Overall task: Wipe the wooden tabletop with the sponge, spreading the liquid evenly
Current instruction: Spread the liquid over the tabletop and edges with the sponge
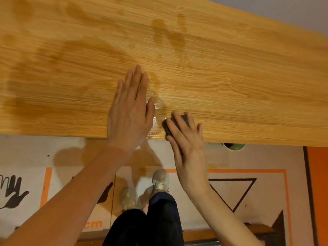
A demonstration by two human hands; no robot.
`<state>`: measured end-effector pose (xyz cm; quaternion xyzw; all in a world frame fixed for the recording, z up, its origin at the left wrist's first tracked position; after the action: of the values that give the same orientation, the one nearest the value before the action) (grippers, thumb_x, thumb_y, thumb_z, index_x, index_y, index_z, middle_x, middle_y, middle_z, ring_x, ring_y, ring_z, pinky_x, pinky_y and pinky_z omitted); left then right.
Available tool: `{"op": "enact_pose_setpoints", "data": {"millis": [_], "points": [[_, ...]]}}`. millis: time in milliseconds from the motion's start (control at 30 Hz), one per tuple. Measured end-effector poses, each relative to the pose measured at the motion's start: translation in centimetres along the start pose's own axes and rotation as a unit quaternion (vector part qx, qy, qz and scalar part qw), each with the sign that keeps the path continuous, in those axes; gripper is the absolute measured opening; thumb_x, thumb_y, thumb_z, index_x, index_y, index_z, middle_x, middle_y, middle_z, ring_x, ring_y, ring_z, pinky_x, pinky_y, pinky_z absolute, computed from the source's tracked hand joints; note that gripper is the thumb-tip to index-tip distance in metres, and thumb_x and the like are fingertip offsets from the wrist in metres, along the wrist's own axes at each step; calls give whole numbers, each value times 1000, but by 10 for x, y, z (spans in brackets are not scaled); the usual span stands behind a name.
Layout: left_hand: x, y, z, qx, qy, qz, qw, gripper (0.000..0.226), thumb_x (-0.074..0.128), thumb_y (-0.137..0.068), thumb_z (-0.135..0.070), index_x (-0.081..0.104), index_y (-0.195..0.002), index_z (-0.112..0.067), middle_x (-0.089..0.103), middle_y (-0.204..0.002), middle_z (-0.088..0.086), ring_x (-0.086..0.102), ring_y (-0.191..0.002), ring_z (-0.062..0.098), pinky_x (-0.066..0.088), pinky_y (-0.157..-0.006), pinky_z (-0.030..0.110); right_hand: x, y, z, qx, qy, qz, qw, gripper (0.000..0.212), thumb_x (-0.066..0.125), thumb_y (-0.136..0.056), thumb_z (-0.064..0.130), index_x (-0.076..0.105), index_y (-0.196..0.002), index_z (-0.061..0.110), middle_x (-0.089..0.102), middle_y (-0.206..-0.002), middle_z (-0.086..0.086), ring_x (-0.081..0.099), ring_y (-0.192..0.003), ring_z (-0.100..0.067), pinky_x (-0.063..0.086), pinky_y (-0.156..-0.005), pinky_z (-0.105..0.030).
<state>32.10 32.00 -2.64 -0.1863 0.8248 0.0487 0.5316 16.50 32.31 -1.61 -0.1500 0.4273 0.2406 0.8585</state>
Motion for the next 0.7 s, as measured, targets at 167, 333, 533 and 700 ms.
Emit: {"op": "enact_pose_setpoints", "data": {"millis": [167, 333, 533, 700], "points": [[4, -4, 3, -24, -21, 11, 999, 56, 25, -110, -26, 19, -160, -3, 14, -169, 13, 10, -158, 24, 4, -129, 37, -1, -94, -8, -18, 10, 34, 999, 36, 48, -101, 15, 52, -137, 13, 43, -149, -3, 21, -147, -25, 10, -122, -47], [4, -4, 2, -31, -19, 13, 999, 54, 24, -108, -20, 22, -160, -2, 16, -169, 12, 11, -157, 23, 5, -129, 36, -2, -94, -11, 36, -34, -22, 999, 36, 47, -102, 18, 51, -138, 16, 42, -151, 0, 18, -149, -22, 11, -122, -47], [2, -5, 1, -29, 2, -2, 1000, 53, 30, -108, -21, 29, -157, 0, 21, -167, 12, 15, -156, 24, 6, -129, 34, 8, -48, 6, -39, -17, 52, 998, 36, 51, -99, 18, 55, -135, 15, 47, -147, 0, 27, -146, -23, 12, -123, -41], [2, -4, 3, -24, 0, -15, 1000, 52, 36, -107, -15, 32, -156, 0, 25, -166, 11, 20, -156, 25, 17, -128, 42, 17, -127, 1, -1, 15, 40, 999, 40, 42, -103, 20, 45, -143, 15, 35, -155, -1, 17, -149, -22, 6, -123, -41]]}}
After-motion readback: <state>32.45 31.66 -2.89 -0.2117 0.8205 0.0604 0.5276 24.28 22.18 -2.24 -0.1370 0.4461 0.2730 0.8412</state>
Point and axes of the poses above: each hand's wrist, its own y-axis away from the middle knuckle, its own x-axis out of the palm, z = x × y, the point moved 8 cm from there along -y, towards the middle knuckle
